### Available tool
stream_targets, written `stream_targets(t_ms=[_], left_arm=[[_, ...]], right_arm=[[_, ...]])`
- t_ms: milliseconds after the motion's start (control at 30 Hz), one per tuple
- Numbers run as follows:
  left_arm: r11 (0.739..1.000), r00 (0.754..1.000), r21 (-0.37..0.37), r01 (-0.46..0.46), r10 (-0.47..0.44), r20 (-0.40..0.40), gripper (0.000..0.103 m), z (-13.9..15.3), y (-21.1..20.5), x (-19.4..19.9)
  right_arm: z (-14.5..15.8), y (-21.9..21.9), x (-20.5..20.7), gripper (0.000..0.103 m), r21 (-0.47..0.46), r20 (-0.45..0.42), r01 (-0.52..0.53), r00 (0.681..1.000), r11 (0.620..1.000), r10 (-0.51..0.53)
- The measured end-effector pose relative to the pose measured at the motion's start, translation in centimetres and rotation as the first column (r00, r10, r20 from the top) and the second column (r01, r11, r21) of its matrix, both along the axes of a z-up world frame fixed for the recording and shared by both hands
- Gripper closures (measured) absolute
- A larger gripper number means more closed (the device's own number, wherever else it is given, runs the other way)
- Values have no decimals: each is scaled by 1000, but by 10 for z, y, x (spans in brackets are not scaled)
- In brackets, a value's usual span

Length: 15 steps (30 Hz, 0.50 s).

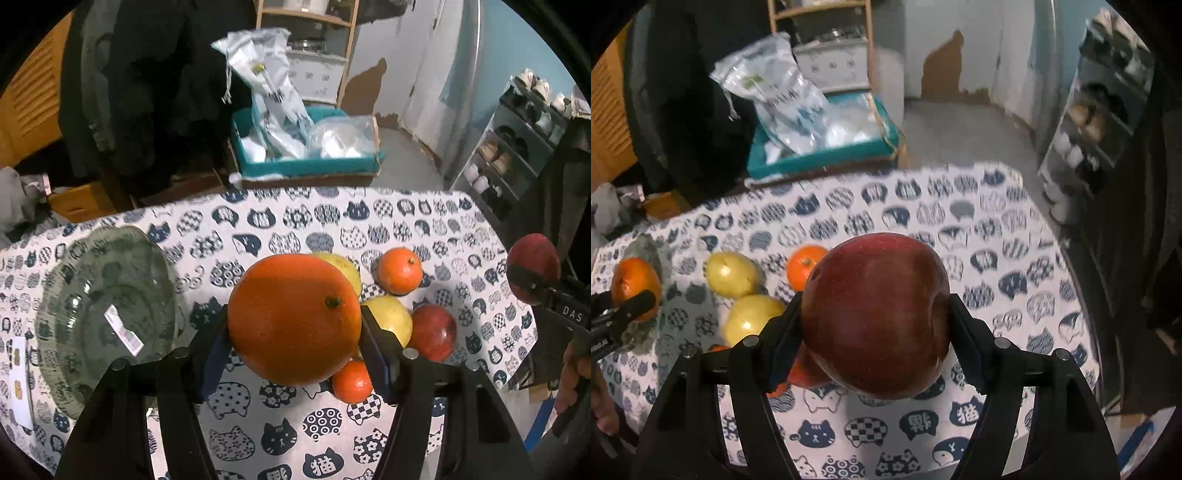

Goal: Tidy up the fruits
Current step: 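Lift the orange with the left tool while the right tool lifts the apple toward the bowl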

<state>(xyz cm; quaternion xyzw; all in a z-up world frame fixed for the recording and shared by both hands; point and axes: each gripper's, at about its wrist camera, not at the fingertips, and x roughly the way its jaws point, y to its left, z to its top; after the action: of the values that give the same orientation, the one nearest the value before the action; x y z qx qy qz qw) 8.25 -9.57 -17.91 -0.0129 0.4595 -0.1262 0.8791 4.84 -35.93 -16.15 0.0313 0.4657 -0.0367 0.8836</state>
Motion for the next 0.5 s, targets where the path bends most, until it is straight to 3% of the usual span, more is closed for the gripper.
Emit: stream_targets(t_ms=[500], left_arm=[[999, 990, -17, -52, 53, 134, 37, 65, 32, -25]], right_arm=[[70, 32, -19, 30, -17, 194, -71, 978, 997, 73]])
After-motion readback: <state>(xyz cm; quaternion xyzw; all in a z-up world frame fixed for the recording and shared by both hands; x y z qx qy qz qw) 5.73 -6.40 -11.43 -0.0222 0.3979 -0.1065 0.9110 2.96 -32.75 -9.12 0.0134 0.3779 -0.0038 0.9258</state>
